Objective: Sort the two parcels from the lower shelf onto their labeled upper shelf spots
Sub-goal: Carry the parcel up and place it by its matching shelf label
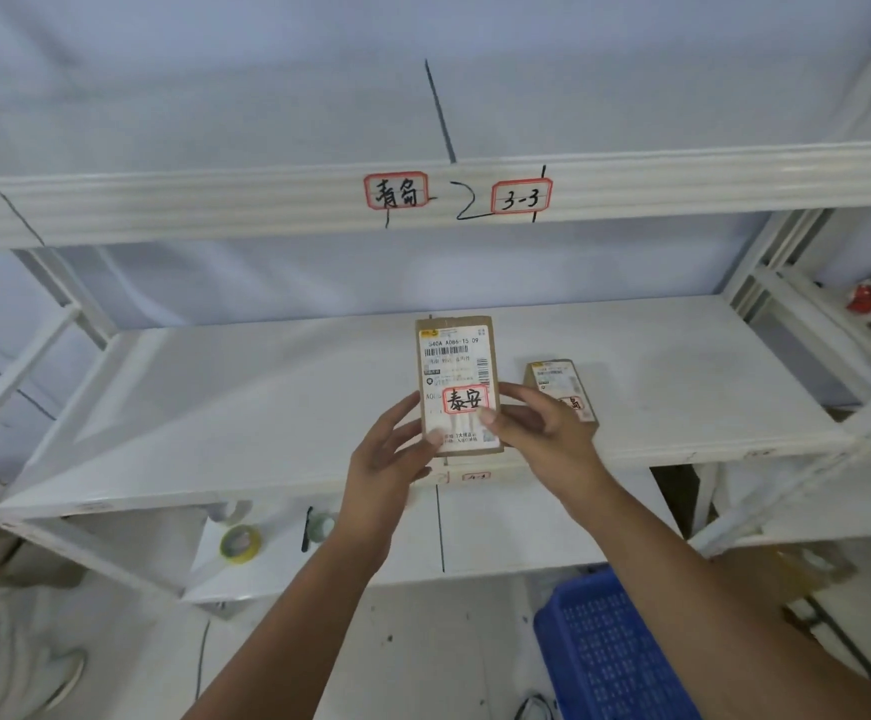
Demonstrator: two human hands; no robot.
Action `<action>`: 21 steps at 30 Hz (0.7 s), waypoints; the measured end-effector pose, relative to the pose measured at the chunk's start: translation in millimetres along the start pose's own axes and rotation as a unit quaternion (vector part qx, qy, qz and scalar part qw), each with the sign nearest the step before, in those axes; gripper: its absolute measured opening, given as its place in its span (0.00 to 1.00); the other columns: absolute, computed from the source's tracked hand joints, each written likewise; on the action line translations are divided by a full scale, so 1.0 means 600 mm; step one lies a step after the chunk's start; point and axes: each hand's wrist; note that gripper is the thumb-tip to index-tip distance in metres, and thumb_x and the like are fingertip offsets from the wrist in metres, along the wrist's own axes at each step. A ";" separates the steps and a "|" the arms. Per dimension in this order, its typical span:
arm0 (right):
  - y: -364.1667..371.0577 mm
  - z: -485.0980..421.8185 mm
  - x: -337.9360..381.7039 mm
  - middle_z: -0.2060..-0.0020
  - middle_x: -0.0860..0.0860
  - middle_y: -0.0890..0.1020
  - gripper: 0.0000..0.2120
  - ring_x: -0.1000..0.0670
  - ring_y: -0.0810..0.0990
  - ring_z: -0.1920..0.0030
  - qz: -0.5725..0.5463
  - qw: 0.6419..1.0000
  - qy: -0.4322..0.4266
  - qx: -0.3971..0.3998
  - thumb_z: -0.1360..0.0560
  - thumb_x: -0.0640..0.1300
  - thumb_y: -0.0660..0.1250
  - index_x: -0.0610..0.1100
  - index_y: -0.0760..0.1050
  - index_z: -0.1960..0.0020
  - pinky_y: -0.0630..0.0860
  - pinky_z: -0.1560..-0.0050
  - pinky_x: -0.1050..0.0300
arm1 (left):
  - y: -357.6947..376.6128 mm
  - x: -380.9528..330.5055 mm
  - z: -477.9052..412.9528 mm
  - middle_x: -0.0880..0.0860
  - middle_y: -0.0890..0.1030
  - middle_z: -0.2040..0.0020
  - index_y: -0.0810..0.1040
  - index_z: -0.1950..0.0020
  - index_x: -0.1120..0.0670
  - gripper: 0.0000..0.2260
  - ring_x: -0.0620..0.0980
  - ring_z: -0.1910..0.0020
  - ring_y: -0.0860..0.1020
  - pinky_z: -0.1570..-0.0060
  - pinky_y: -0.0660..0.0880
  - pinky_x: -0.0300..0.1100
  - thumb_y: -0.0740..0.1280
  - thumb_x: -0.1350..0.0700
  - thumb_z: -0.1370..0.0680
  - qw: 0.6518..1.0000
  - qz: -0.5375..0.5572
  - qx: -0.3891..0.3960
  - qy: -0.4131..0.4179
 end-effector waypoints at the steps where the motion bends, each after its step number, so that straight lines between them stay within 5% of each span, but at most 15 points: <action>1: 0.006 0.008 0.003 0.44 0.53 0.92 0.23 0.55 0.91 0.45 0.004 1.000 -0.005 0.001 0.23 0.50 0.78 0.51 0.81 0.29 0.86 0.40 0.54 | -0.007 -0.002 0.007 0.50 0.89 0.39 0.79 0.26 0.43 0.27 0.57 0.37 0.86 0.32 0.78 0.61 0.77 0.49 0.26 1.000 -0.001 -0.002 0.002; 6: 0.037 0.040 0.025 0.41 0.54 0.91 0.24 0.56 0.91 0.47 0.036 0.999 -0.031 0.003 0.23 0.51 0.77 0.52 0.80 0.28 0.86 0.50 0.64 | -0.042 -0.016 0.038 0.47 0.89 0.39 0.81 0.29 0.41 0.23 0.54 0.38 0.87 0.34 0.80 0.59 0.76 0.50 0.25 1.000 -0.017 -0.009 0.021; 11: 0.071 0.057 0.063 0.42 0.53 0.91 0.25 0.54 0.90 0.44 0.034 0.997 -0.065 0.023 0.23 0.51 0.78 0.53 0.80 0.28 0.86 0.45 0.59 | -0.075 -0.046 0.070 0.48 0.89 0.39 0.81 0.29 0.46 0.19 0.46 0.44 0.89 0.48 0.83 0.41 0.73 0.60 0.19 0.996 -0.021 -0.046 0.068; 21: 0.198 0.037 0.180 0.45 0.56 0.91 0.22 0.56 0.90 0.44 0.024 0.973 -0.160 0.163 0.24 0.47 0.80 0.57 0.79 0.33 0.87 0.47 0.58 | -0.175 -0.156 0.140 0.48 0.89 0.40 0.82 0.34 0.51 0.21 0.49 0.45 0.89 0.51 0.83 0.40 0.75 0.55 0.27 0.967 -0.002 -0.187 0.173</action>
Point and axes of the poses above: each hand's wrist, its own z-axis away from the middle knuckle, its own y-axis out of the palm, x = y × z
